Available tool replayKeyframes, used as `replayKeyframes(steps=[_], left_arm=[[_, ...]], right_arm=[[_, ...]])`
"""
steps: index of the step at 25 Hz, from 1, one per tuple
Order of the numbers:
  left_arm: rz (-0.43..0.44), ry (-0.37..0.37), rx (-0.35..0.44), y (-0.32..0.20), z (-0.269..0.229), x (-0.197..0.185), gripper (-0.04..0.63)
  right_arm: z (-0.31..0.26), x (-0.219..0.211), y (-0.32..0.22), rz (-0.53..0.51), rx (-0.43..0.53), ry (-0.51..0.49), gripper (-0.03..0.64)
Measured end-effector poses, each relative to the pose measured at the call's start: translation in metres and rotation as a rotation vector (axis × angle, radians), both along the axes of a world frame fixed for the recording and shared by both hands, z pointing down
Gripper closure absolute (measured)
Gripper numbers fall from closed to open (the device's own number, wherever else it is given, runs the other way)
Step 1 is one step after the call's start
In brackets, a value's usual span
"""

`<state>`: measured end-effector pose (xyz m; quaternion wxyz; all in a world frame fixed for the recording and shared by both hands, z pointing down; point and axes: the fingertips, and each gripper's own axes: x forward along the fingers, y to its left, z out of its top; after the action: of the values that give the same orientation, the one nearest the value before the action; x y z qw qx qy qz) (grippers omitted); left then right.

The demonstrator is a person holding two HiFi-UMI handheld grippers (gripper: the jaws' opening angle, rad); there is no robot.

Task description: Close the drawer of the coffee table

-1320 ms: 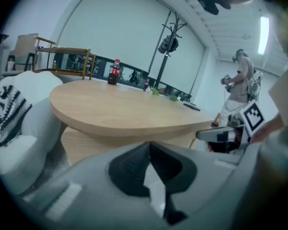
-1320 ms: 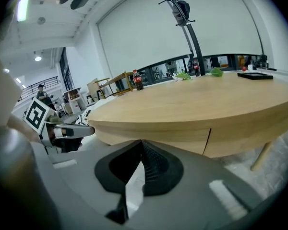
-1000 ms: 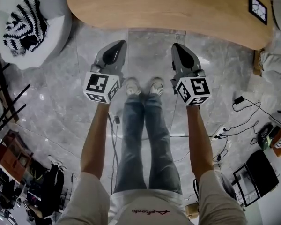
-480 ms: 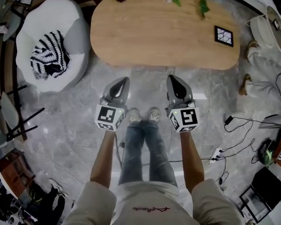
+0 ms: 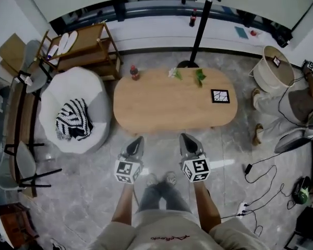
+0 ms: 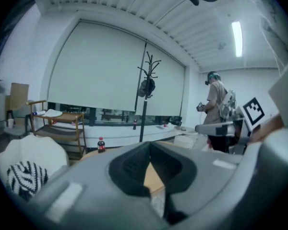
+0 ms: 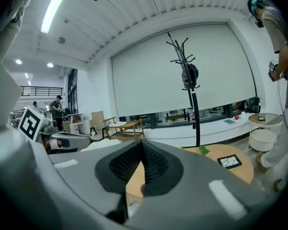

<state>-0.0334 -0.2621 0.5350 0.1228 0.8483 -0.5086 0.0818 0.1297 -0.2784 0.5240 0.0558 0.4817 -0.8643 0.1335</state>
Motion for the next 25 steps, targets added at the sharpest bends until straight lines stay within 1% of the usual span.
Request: replayKeyframes(steps=[4, 7, 10, 16, 19, 25], left_arm=[[-0.001, 0.000, 0.037, 0.001, -0.053, 0.002, 0.597], [0.007, -0.001, 0.060, 0.012, -0.087, 0.011, 0.597], [0.011, -0.003, 0.082, 0.023, -0.116, 0.015, 0.597], [0.004, -0.016, 0.137, 0.027, -0.170, 0.006, 0.597], [-0.002, -0.026, 0.150, 0.029, -0.186, 0.001, 0.597], [-0.006, -0.029, 0.161, 0.024, -0.196, -0.002, 0.597]], right_arm=[[-0.055, 0.012, 0.005, 0.017, 0.038, -0.002, 0.611], [-0.088, 0.020, 0.019, 0.023, 0.046, -0.001, 0.611], [-0.115, 0.023, 0.032, 0.024, 0.068, -0.004, 0.612], [-0.158, 0.019, 0.045, 0.004, 0.112, 0.007, 0.611], [-0.173, 0.019, 0.047, -0.001, 0.122, 0.008, 0.611], [-0.194, 0.019, 0.040, 0.012, 0.157, -0.005, 0.611]])
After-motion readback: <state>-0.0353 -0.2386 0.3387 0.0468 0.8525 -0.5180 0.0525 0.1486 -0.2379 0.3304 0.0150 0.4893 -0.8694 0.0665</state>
